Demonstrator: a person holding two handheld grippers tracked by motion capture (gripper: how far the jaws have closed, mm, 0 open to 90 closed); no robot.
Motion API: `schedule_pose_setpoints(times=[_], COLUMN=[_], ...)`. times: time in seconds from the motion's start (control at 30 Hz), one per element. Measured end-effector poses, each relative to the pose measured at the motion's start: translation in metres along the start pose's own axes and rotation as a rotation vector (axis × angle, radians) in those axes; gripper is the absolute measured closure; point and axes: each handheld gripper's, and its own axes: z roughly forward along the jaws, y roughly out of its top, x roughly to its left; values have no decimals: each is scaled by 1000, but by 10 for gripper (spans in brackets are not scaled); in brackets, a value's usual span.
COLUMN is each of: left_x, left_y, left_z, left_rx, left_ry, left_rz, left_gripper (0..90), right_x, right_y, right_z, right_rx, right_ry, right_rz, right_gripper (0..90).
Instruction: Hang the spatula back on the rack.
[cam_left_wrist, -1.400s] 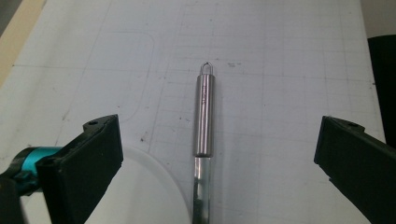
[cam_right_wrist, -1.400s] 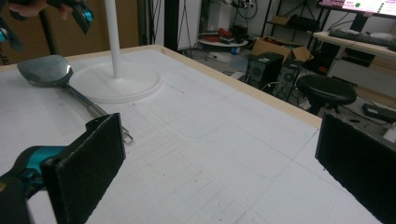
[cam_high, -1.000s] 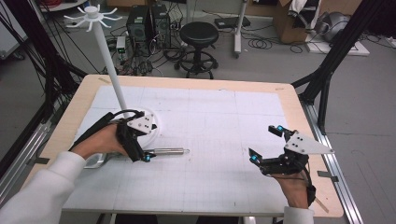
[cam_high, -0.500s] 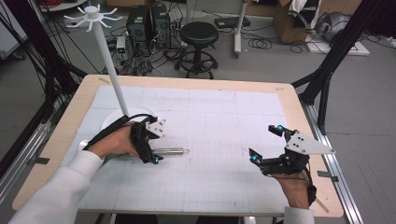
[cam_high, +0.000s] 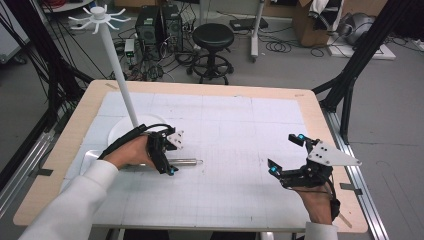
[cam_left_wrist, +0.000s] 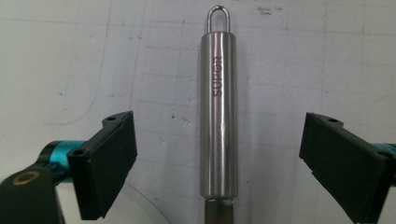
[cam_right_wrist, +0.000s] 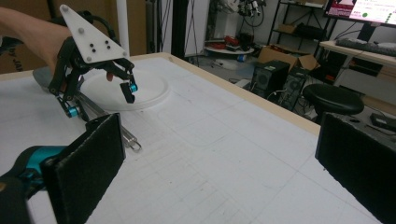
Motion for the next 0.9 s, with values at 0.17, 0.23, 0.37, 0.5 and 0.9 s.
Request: schedule_pose_setpoints(times=[0.17, 0.23, 0.37, 0.5, 0.9], left_x=[2, 3, 4, 4, 7], left_y=[-2, -3, -4, -4, -7], left_z=[4, 4, 8, 10, 10], left_rx=[26, 38, 68, 78, 106], left_ry=[-23, -39, -49, -54, -53], left_rz=[-4, -3, -3, -2, -13], left_gripper=[227, 271, 379, 415, 551], right_x=[0, 0, -1, -1, -2], right_y=[0, 0, -1, -1, -2], right_z=[0, 0, -1, -1, -1], right_rx=[0, -1, 0, 4, 3], right_ry=[-1, -2, -3, -6, -10], right_rz=[3, 4, 4, 4, 1], right_gripper=[8, 8, 8, 8, 8])
